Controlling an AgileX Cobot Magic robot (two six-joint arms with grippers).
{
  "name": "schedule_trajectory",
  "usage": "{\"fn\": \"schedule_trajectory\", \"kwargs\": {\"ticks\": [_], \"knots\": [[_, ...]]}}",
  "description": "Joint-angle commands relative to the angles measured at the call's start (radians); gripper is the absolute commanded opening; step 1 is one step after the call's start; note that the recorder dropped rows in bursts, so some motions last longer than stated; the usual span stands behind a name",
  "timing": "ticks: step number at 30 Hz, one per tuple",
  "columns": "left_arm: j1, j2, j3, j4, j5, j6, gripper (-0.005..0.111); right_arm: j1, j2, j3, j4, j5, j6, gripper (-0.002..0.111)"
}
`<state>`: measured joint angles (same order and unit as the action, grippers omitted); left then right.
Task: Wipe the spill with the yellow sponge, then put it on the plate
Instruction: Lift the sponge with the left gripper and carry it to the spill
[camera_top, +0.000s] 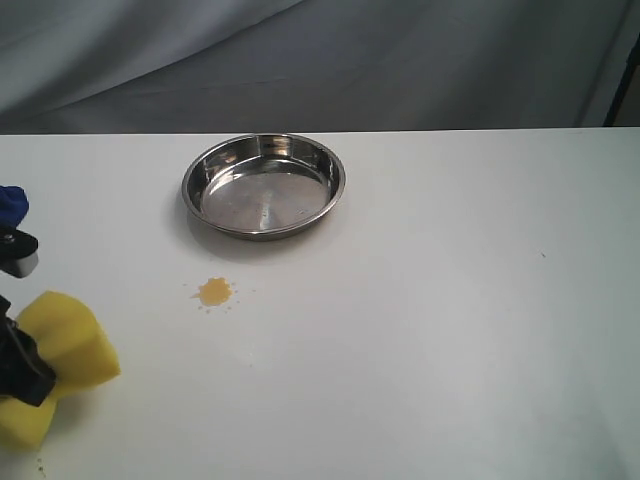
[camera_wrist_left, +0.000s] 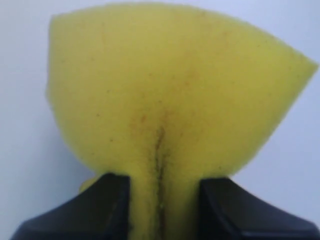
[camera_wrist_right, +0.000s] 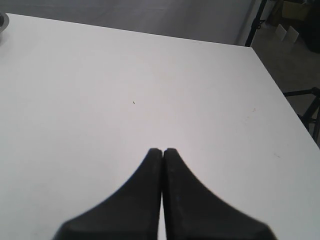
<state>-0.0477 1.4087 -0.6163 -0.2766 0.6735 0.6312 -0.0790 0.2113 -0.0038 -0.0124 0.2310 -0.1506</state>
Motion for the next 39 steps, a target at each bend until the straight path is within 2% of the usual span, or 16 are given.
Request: {"fn": "schedule_trajectory", "kwargs": {"ticks": [1, 4, 10, 19, 32, 39], "knots": [[-0.003, -0.001, -0.007, 0.1, 0.147, 0.007, 0.0, -0.003, 0.003, 0.004, 0.005, -0.008, 0.001, 0.0], [-0.003, -0.001, -0.005, 0.173, 0.187, -0.014, 0.0, -0.003, 0.003, 0.004, 0.005, -0.008, 0.001, 0.0], [-0.003, -0.001, 0.0, 0.169, 0.168, -0.032, 0.0, -0.003, 0.003, 0.004, 0.005, -0.008, 0.001, 0.0], [-0.003, -0.001, 0.0, -0.022, -0.024, -0.026, 0.0, -0.003, 0.003, 0.004, 0.005, -0.008, 0.001, 0.0], [-0.003, -0.001, -0.007, -0.234, -0.179, -0.016, 0.0, -0.003, 0.003, 0.004, 0.005, -0.008, 0.001, 0.0], [-0.003, 0.002, -0.038, -0.499, -0.282, 0.397, 0.0, -0.003, 0.003, 0.004, 0.005, -0.008, 0.001, 0.0]]}}
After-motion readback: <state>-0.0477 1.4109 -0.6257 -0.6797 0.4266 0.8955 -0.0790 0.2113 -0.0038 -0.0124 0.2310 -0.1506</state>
